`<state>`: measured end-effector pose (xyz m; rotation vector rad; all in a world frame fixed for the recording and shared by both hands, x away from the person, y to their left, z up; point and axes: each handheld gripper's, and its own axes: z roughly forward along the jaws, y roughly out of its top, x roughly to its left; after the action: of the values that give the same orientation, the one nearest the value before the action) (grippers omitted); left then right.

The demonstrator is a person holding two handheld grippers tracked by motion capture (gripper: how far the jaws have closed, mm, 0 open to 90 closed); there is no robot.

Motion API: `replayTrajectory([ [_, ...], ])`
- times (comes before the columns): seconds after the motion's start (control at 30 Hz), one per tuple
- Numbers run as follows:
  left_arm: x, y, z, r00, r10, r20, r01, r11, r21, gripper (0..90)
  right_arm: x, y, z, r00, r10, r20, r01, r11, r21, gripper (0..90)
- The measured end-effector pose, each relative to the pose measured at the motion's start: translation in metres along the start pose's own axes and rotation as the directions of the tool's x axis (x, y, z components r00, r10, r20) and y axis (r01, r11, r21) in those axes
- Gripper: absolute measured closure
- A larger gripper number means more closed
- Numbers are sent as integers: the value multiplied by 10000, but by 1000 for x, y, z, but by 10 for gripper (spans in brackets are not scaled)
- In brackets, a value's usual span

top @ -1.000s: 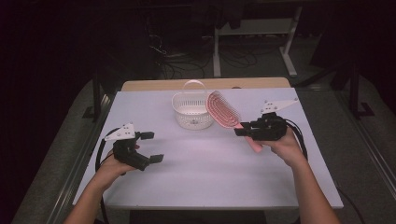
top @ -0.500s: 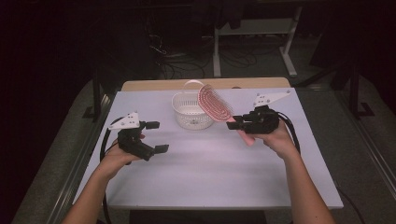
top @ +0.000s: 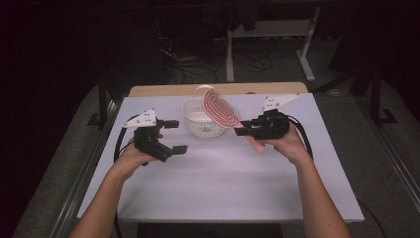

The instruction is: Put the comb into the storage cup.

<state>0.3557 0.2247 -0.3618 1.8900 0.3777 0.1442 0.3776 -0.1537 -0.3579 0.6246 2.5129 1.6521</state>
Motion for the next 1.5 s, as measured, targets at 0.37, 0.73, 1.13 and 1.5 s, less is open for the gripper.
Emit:
replayTrajectory([
  [0.37, 4, 0, 2, 9990, 164, 408, -155, 9997, -202, 0, 5, -2, 8, 9976, -357, -598, 359, 9994, 27, 687],
  [0.73, -2, 8, 8, 9938, 526, 979, -474, 9974, -547, 0, 12, -4, 15, 9867, -691, -1470, 657, 9975, -278, 687],
  [1.13, -10, 14, 15, 9858, 678, 1534, -573, 9958, -718, 0, 20, -3, 19, 9739, -1103, -1986, 1059, 9938, -323, 687],
  [1.5, -10, 18, 18, 9833, 711, 1673, -504, 9909, -1245, 0, 25, -3, 26, 9665, -1195, -2272, 1175, 9928, -226, 687],
])
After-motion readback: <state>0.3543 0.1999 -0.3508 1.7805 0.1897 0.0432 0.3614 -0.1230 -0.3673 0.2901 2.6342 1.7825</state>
